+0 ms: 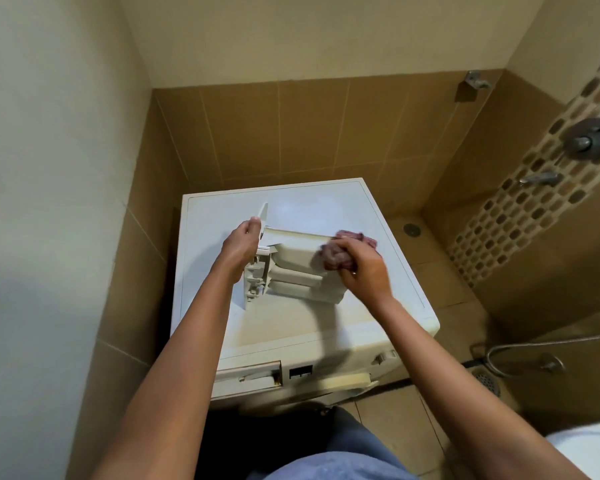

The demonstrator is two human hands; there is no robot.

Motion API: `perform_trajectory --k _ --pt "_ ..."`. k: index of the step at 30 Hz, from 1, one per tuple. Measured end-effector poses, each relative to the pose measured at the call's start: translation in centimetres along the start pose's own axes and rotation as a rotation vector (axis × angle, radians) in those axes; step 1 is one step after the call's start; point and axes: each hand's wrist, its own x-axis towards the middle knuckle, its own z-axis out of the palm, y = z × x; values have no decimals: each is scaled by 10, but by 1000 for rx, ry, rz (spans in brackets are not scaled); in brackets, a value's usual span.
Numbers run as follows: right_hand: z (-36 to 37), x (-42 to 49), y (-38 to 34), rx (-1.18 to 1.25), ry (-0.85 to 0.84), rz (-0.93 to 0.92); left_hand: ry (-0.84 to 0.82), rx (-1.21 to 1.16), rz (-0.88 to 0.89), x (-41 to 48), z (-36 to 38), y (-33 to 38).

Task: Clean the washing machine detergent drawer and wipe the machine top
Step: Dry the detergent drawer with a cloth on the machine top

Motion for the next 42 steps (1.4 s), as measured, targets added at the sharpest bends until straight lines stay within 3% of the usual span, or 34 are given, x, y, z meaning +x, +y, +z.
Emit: perform_trajectory --k 5,8,10,12,16,19,21,24,26,28,31,33,38,42 --pt "-35 3 17 -90 28 245 -24 -32 -14 -2 5 1" --pt "-42 23 -1 109 111 381 -32 -26 -27 -2 5 1" --pt "-47 40 -16 295 92 486 -28 -31 -31 -2 4 1" --pt "-50 60 -29 320 30 514 -21 -32 -37 -1 5 0" --pt "-38 94 -58 -72 51 233 -22 -33 -44 -2 5 -1" --pt "-19 97 -80 -151 45 -45 -26 -46 -49 -1 3 0" --pt "-1 83 -81 -158 -145 -144 -29 -57 -50 -1 3 0" --pt "15 52 -69 -251 -520 -151 -19 -67 -36 0 3 -1" --pt "15 40 -57 -265 -580 -143 -13 -72 -37 1 3 -2" --pt "9 33 -54 -54 -522 -96 -17 -80 -37 2 4 -2" --pt "8 28 -52 195 -255 -34 -9 -75 -35 1 5 -2" --pt "20 26 -50 26 -119 -60 -1 -72 -31 2 5 -2" --pt "76 21 -55 -487 -288 -228 41 -56 6 2 5 -5" --pt "94 14 -49 -613 -216 -246 31 -44 6 5 4 -6"
